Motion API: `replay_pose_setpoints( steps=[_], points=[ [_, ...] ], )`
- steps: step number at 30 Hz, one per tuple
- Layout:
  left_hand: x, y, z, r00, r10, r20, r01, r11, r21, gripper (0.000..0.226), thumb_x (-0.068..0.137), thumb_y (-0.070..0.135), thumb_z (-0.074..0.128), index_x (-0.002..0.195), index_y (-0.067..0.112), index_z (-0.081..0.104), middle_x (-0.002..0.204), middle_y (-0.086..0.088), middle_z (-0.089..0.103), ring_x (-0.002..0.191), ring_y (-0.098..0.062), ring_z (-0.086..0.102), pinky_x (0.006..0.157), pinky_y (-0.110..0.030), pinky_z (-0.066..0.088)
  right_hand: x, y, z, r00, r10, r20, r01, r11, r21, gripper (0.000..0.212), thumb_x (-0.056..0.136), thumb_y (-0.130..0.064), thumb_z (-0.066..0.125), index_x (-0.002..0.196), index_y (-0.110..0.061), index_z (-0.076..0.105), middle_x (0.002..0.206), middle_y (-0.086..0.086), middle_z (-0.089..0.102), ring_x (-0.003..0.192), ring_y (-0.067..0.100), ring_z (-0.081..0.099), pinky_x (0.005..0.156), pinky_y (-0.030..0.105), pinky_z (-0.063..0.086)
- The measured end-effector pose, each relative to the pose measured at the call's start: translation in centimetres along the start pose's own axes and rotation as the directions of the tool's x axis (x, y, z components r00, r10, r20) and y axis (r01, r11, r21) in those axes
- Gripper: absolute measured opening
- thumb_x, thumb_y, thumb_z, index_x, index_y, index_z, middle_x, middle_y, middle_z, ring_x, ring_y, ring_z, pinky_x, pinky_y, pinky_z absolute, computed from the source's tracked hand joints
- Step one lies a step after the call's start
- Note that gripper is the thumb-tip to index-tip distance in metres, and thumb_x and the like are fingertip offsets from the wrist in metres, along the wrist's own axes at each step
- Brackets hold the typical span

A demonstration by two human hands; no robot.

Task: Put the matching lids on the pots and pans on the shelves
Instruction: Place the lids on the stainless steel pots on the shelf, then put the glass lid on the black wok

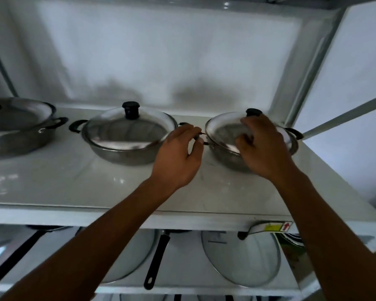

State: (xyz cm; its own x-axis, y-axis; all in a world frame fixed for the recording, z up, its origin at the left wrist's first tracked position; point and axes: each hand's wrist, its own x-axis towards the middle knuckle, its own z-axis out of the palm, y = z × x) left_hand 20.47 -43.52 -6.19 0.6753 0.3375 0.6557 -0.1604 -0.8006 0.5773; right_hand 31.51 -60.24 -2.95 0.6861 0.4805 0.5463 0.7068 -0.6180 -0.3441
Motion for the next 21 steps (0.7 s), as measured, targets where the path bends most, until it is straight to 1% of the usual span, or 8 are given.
replay_pose_setpoints(
  steps=[3,4,6,9,12,15,18,21],
  points=[
    [-2.2,-0.3,-3.3,0.999,0.008,0.033,-0.016,0.971,0.238,0.04,0.093,0.032,0.047,0.13,0.018,0.056,0.138,-0.007,0.054,0.128,-0.022,0.047,0.107,-0.029,0.037,-1.6,-3.0,1.3,0.996,-0.084,0.039,0.083,0.996,0.022,0.05,0.087,-0.037,0.052,0.13,-0.011,0.053,0.137,0.013,0.053,0.134,0.034,0.041,0.106,0.052,0.038],
    [-3.2,-0.6,-4.7,0.999,0.002,0.033,-0.012,0.953,0.302,0.042,0.092,0.033,0.047,0.131,0.019,0.055,0.139,-0.008,0.053,0.129,-0.025,0.047,0.107,-0.034,0.04,-2.0,-4.1,1.9,0.994,-0.106,0.039,0.105,0.994,0.041,0.047,0.089,-0.037,0.053,0.129,-0.011,0.053,0.138,0.013,0.052,0.138,0.034,0.037,0.108,0.053,0.036],
    [-5.2,-1.0,-7.4,1.0,-0.019,0.022,0.01,0.926,0.376,0.041,0.09,0.031,0.049,0.129,0.02,0.055,0.139,-0.009,0.053,0.129,-0.027,0.047,0.102,-0.038,0.046,-2.9,-6.0,3.2,0.99,-0.132,0.044,0.128,0.988,0.085,0.046,0.092,-0.037,0.053,0.131,-0.013,0.052,0.141,0.011,0.05,0.142,0.031,0.031,0.11,0.051,0.034],
    [-8.6,-2.0,-11.9,0.996,-0.091,0.011,0.076,0.884,0.462,0.042,0.091,0.032,0.049,0.131,0.02,0.054,0.143,-0.007,0.05,0.132,-0.025,0.044,0.104,-0.036,0.041,-5.6,-10.0,5.6,0.982,-0.175,0.07,0.161,0.972,0.173,0.047,0.092,-0.037,0.054,0.134,-0.014,0.049,0.146,0.01,0.047,0.143,0.029,0.028,0.114,0.048,0.029],
    [-11.8,-3.2,-15.8,0.988,-0.151,-0.02,0.141,0.855,0.5,0.044,0.093,0.034,0.048,0.133,0.018,0.053,0.144,-0.008,0.049,0.133,-0.024,0.043,0.106,-0.037,0.039,-8.6,-14.2,7.5,0.967,-0.251,0.048,0.233,0.944,0.233,0.042,0.091,-0.035,0.056,0.127,-0.012,0.054,0.137,0.011,0.054,0.137,0.03,0.039,0.108,0.045,0.036],
    [-15.4,-4.4,-19.5,0.993,-0.098,-0.062,0.115,0.88,0.46,0.036,0.093,0.028,0.05,0.125,0.014,0.059,0.133,-0.009,0.057,0.122,-0.025,0.053,0.099,-0.039,0.047,-11.6,-17.5,8.9,0.96,-0.279,0.004,0.264,0.913,0.311,0.039,0.089,-0.032,0.056,0.121,-0.009,0.058,0.125,0.01,0.061,0.118,0.025,0.055,0.098,0.044,0.046],
    [-19.0,-6.1,-23.0,0.992,0.046,-0.114,0.006,0.909,0.417,0.027,0.09,0.019,0.052,0.111,0.008,0.065,0.115,-0.01,0.063,0.103,-0.024,0.061,0.085,-0.036,0.051,-14.4,-20.9,10.7,0.961,-0.258,-0.095,0.275,0.904,0.327,0.037,0.088,-0.03,0.057,0.116,-0.006,0.062,0.116,0.011,0.064,0.111,0.025,0.056,0.094,0.034,0.045],
    [-22.0,-9.4,-25.5,0.986,0.104,-0.128,-0.043,0.912,0.408,0.021,0.087,0.015,0.054,0.102,0.007,0.067,0.102,-0.008,0.066,0.091,-0.023,0.062,0.077,-0.036,0.05,-17.2,-24.7,13.6,0.944,-0.272,-0.187,0.32,0.896,0.307,0.03,0.086,-0.024,0.059,0.108,-0.004,0.066,0.106,0.012,0.066,0.103,0.025,0.057,0.087,0.027,0.044]
  ],
)
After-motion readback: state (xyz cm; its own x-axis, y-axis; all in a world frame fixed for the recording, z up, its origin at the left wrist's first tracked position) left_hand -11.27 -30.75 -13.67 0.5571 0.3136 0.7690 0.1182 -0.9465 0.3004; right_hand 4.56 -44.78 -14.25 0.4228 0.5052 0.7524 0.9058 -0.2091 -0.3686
